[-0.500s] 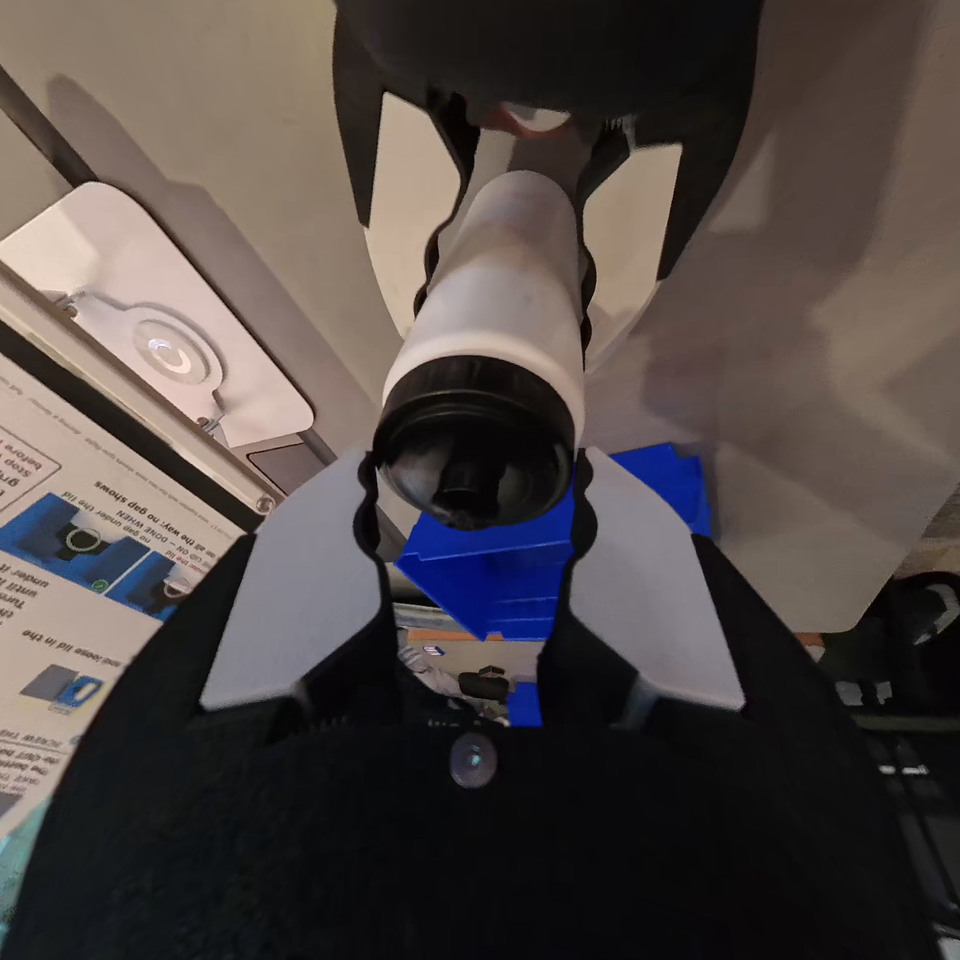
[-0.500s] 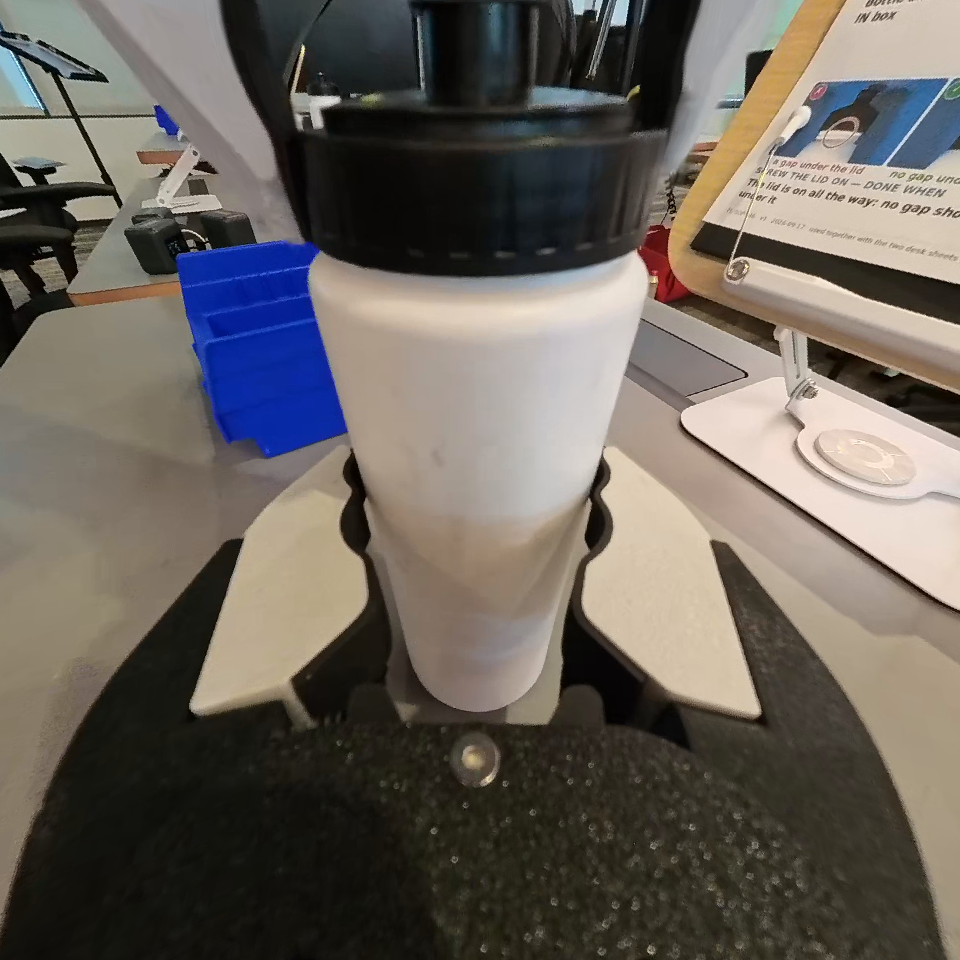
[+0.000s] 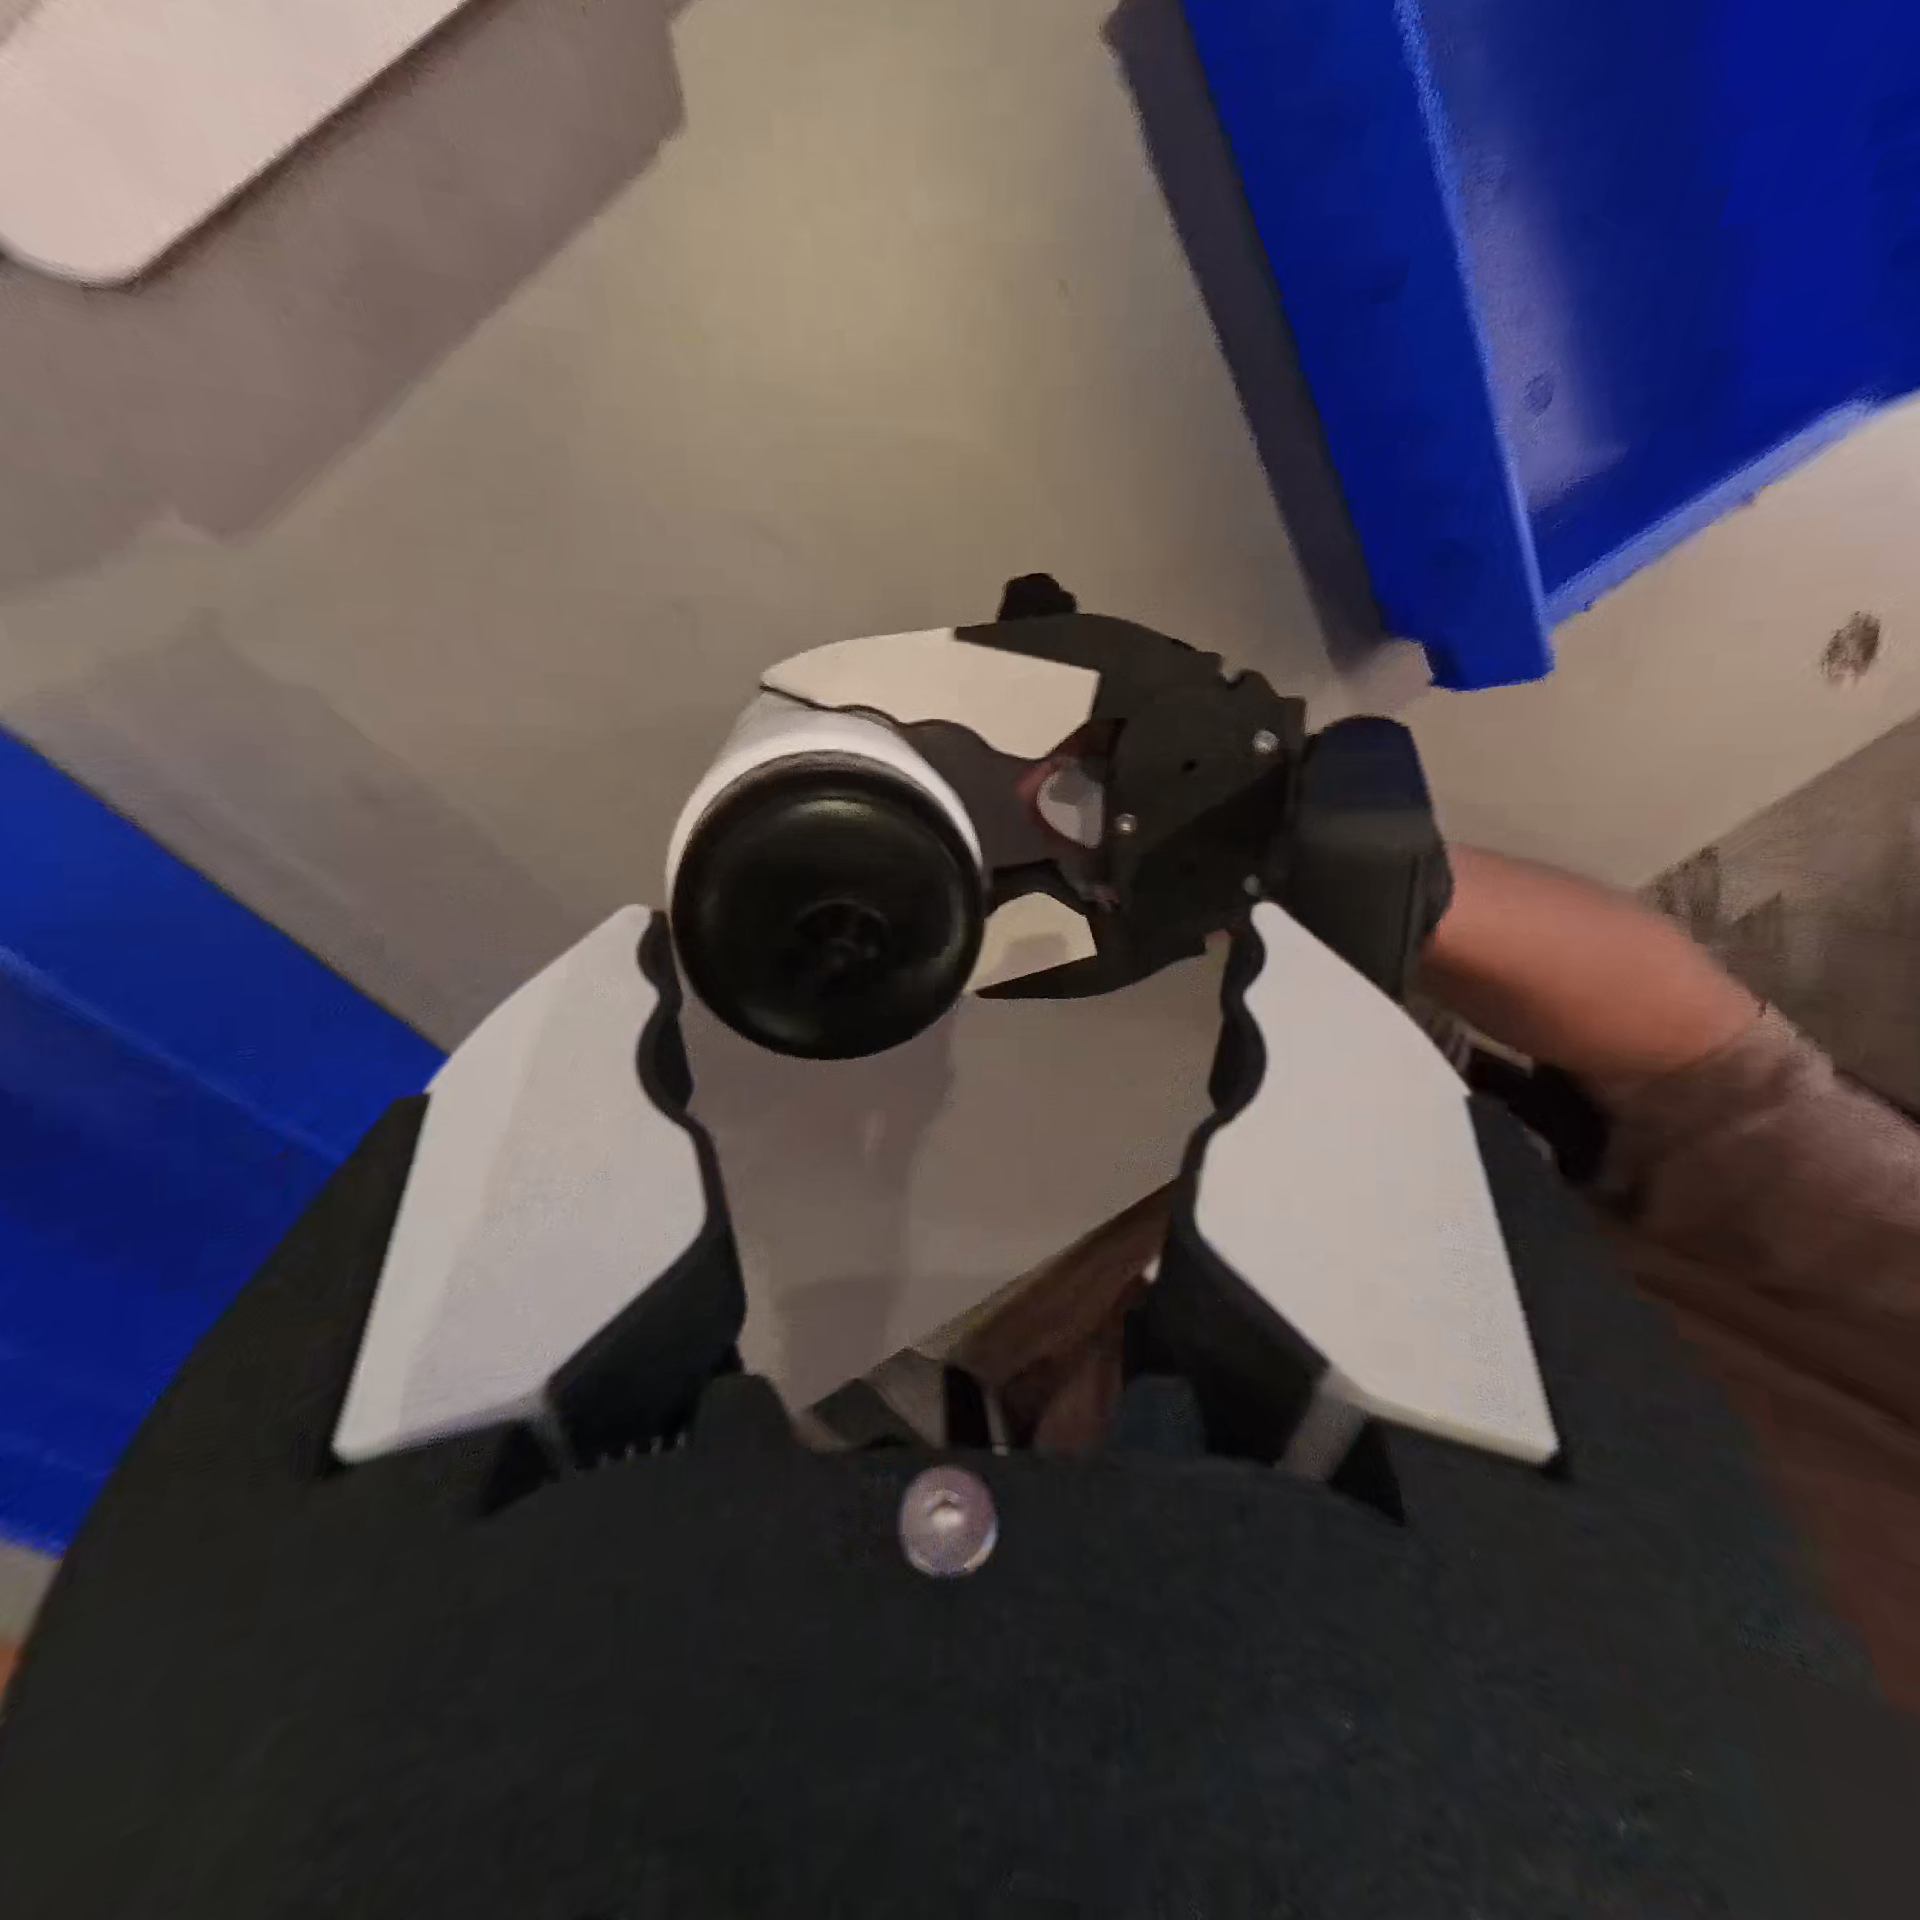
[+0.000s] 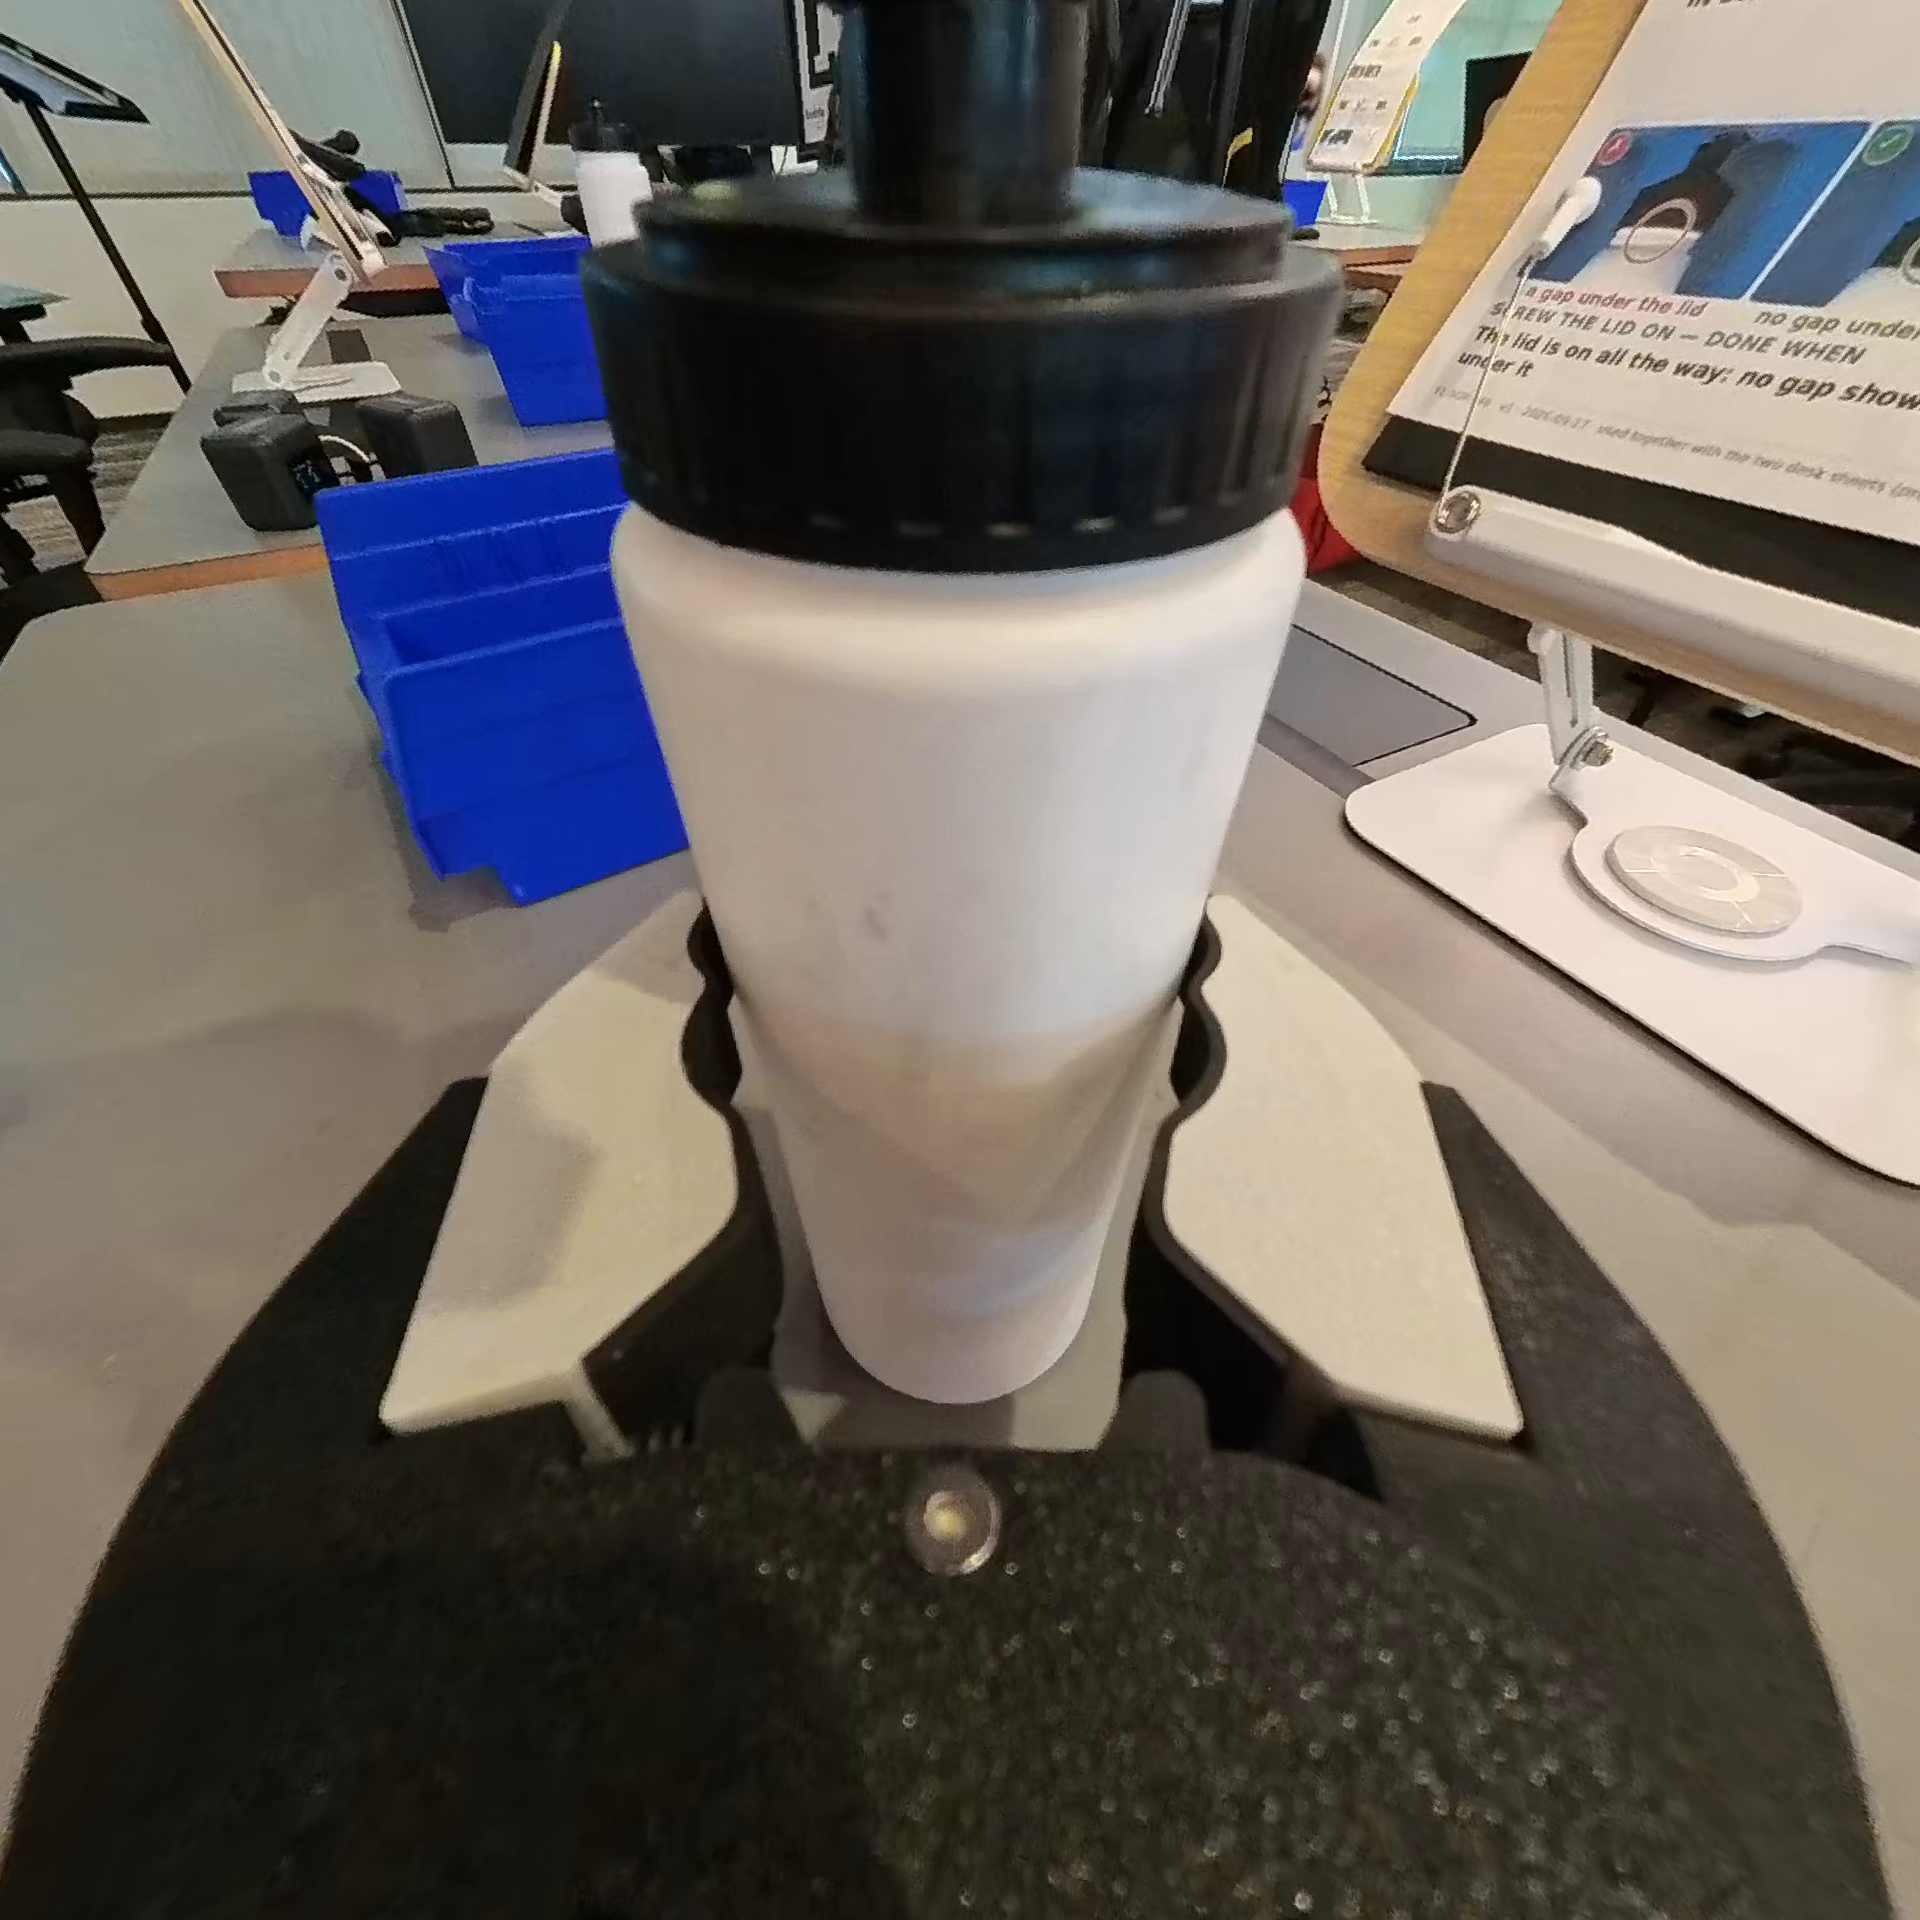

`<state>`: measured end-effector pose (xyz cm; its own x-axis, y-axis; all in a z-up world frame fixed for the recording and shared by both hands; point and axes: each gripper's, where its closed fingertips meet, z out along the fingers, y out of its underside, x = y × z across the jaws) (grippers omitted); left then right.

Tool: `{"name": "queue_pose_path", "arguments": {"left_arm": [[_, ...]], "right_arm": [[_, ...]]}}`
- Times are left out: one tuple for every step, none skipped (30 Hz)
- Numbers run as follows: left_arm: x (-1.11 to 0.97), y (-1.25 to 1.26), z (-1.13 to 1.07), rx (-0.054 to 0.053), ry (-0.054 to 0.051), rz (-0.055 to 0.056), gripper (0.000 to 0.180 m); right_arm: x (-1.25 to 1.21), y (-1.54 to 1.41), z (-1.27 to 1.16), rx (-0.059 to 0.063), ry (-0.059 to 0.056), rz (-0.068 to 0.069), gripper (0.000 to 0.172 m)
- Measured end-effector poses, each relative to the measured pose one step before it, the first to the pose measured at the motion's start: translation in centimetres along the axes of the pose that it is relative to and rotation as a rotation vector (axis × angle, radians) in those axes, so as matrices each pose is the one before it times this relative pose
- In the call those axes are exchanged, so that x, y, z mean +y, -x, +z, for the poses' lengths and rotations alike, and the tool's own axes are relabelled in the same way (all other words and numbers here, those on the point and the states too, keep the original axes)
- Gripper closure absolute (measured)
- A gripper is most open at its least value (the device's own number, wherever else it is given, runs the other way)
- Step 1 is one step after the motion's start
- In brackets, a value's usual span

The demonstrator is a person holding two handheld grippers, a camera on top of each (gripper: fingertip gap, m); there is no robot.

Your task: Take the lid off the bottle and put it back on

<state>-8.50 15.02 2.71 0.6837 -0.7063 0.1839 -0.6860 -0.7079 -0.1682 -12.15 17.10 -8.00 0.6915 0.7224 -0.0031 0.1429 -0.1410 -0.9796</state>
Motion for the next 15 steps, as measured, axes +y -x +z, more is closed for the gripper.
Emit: {"name": "queue_pose_path", "arguments": {"left_arm": [[0.234,0.549,0.288,-0.0217,0.0049,-0.0529,0.081],[0.275,0.348,0.290,-0.0136,0.0078,-0.0387,0.080],[0.289,0.127,0.250,-0.0024,0.0105,-0.0297,0.078],[0.173,0.101,0.209,-0.0024,0.0021,-0.0260,0.078],[0.101,0.219,0.204,-0.0125,-0.0047,-0.0206,0.078],[0.146,0.211,0.245,-0.0165,-0.0005,-0.0131,0.079],[0.146,0.159,0.243,-0.0148,0.0015,-0.0093,0.081],[0.079,0.127,0.205,-0.0143,0.0001,-0.0054,0.084],[-0.064,0.148,0.113,-0.0147,-0.0060,-0.0035,0.092],[-0.171,0.171,0.022,-0.0132,-0.0117,-0.0020,0.111],[-0.075,0.191,0.038,-0.0114,-0.0021,0.0013,0.118],[0.005,-0.004,0.044,0.0057,0.0076,0.0008,0.118],[0.009,0.024,0.000,0.0071,0.0065,-0.0051,0.119],[0.007,0.046,-0.001,0.0062,0.0048,-0.0033,0.119],[0.025,0.019,0.006,0.0045,0.0046,0.0034,0.119]], "right_arm": [[0.005,0.002,0.008,0.0001,0.0015,-0.0005,0.089],[-0.003,-0.005,-0.001,0.0002,0.0015,-0.0003,0.089],[0.014,0.001,-0.008,-0.0001,0.0011,-0.0001,0.089],[0.008,-0.007,-0.006,0.0001,0.0015,0.0002,0.089],[0.004,-0.002,-0.005,0.0006,0.0021,0.0007,0.089],[0.010,-0.007,-0.008,0.0010,0.0025,0.0008,0.089],[0.019,0.000,-0.018,0.0013,0.0022,0.0005,0.089],[0.003,-0.006,-0.011,0.0013,0.0019,0.0005,0.089],[0.010,0.012,-0.006,0.0007,0.0016,0.0000,0.089],[0.008,0.015,-0.017,0.0006,0.0012,0.0003,0.089],[0.011,-0.007,-0.018,0.0010,0.0006,0.0008,0.089],[0.004,-0.016,-0.019,-0.0005,-0.0009,0.0007,0.089],[0.005,0.003,-0.015,-0.0011,0.0002,0.0003,0.089],[0.012,-0.006,0.000,-0.0002,0.0010,-0.0001,0.089],[-0.007,0.008,0.015,0.0004,0.0006,-0.0011,0.089]]}}
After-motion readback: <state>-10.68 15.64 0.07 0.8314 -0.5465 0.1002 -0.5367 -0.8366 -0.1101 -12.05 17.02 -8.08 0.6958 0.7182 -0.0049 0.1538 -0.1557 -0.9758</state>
